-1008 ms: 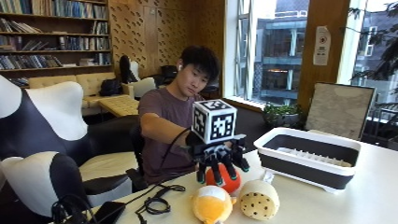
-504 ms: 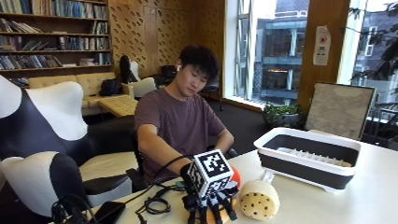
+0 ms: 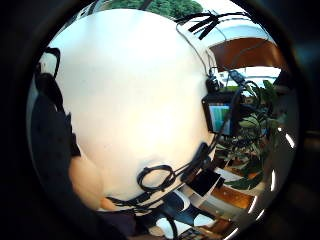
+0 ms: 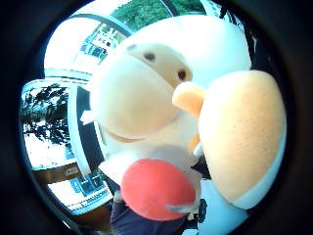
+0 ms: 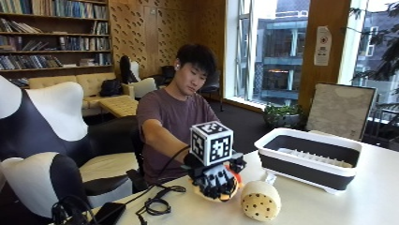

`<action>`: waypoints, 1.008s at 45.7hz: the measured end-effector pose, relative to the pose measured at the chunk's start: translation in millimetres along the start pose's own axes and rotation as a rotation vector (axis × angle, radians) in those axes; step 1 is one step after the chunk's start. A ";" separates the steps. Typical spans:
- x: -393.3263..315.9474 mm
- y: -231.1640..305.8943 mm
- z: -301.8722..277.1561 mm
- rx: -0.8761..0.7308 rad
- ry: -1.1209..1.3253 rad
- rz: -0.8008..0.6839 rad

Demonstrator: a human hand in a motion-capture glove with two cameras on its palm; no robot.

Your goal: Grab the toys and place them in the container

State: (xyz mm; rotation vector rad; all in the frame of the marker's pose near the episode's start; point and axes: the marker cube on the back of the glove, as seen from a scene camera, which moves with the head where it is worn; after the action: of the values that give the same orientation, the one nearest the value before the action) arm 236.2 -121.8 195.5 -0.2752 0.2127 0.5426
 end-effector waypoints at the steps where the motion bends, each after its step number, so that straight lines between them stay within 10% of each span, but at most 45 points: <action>1: 0.3 -0.2 -9.5 -0.004 -0.011 0.002; 24: -175.8 68.1 -258.6 0.251 -0.097 -0.296; 46: -471.6 68.1 -144.8 0.184 0.044 -0.644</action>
State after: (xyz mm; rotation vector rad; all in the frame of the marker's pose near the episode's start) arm -212.7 -336.3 173.0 -0.1627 0.2019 -0.1212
